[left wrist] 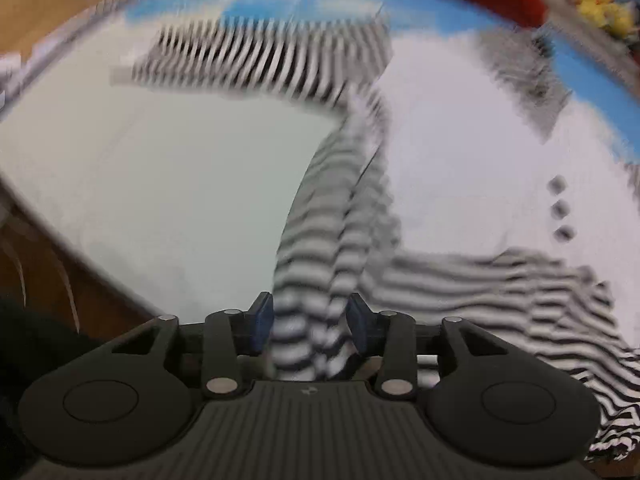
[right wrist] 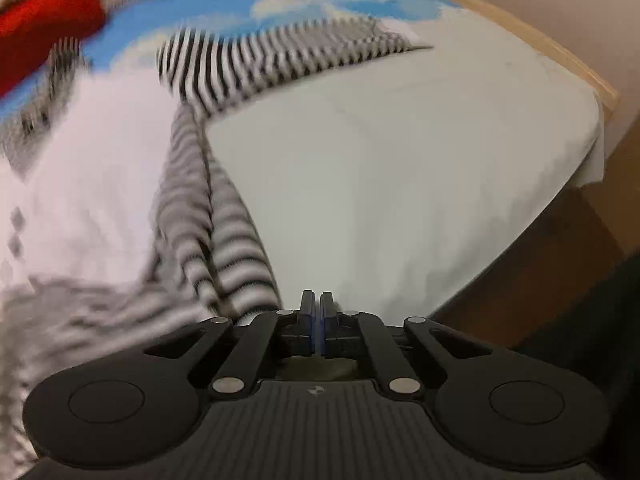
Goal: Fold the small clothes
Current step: 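Grasp the striped hem with both grippers and lift it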
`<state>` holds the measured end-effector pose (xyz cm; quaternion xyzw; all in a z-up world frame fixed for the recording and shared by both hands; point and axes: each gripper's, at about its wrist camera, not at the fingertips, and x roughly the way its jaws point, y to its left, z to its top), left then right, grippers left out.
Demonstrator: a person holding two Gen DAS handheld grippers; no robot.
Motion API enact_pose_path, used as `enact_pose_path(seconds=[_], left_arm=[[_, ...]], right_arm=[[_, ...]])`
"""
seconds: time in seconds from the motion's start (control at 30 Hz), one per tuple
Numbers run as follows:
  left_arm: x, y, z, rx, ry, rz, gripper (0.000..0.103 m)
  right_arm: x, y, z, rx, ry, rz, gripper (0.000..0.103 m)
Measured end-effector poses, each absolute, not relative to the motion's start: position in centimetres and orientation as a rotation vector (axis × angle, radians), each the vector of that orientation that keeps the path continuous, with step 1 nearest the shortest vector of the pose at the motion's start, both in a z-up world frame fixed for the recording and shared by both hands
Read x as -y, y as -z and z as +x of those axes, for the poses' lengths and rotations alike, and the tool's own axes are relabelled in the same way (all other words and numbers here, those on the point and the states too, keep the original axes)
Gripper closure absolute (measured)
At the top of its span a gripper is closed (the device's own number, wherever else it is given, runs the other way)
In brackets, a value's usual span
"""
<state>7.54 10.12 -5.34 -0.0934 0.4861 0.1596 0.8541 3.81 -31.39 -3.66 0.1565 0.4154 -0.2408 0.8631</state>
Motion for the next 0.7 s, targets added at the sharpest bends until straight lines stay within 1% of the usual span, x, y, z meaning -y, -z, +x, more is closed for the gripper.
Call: enact_pose_path(seconds=[0.03, 0.1, 0.17, 0.23, 0.33, 0.37, 0.43, 0.53, 0.57, 0.63, 0.67, 0.7], left_arm=[[-9.4, 4.4, 7.3, -0.968, -0.307, -0.164, 0.049], [-7.8, 3.1, 7.0, -0.886, -0.225, -0.122, 0.047], [-6.6, 3.2, 7.2, -0.889, -0.137, -0.134, 0.047], [-6.3, 4.5, 7.8, -0.968, -0.106, -0.179, 0.047], [-6.5, 8.0, 8.4, -1.182, -0.13, -0.189, 0.049], [-6.4, 8.4, 8.2, -1.192, -0.145, -0.17, 0.048], [-5.9, 7.2, 7.9, -1.153, -0.135, -0.133, 0.048], [-5.2, 5.6, 7.5, -1.069, -0.109, -0.104, 0.047], [-5.1, 5.6, 7.6, -1.071, -0.11, -0.097, 0.047], [-5.3, 6.8, 8.0, -1.154, -0.122, -0.132, 0.047], [-5.6, 7.5, 8.1, -1.198, -0.131, -0.157, 0.047], [-5.7, 7.4, 7.9, -1.194, -0.136, -0.164, 0.047]], right_arm=[[30.7, 2.5, 3.6, -0.802, 0.473, 0.296, 0.093], [29.2, 0.6, 3.4, -0.682, 0.38, 0.243, 0.07], [27.9, 0.5, 3.8, -0.669, 0.281, 0.207, 0.061], [27.6, 2.1, 4.6, -0.778, 0.217, 0.225, 0.061], [27.8, 5.7, 5.9, -1.021, 0.265, 0.187, 0.062], [28.0, 6.2, 5.8, -1.038, 0.286, 0.183, 0.061], [28.3, 5.6, 5.7, -1.013, 0.295, 0.214, 0.061], [28.0, 4.6, 5.2, -0.931, 0.312, 0.163, 0.061], [28.1, 5.0, 5.3, -0.95, 0.323, 0.136, 0.061], [28.5, 6.1, 5.0, -1.027, 0.347, 0.136, 0.06], [28.8, 6.1, 4.7, -1.021, 0.36, 0.157, 0.055], [28.9, 5.8, 4.7, -1.016, 0.371, 0.163, 0.054]])
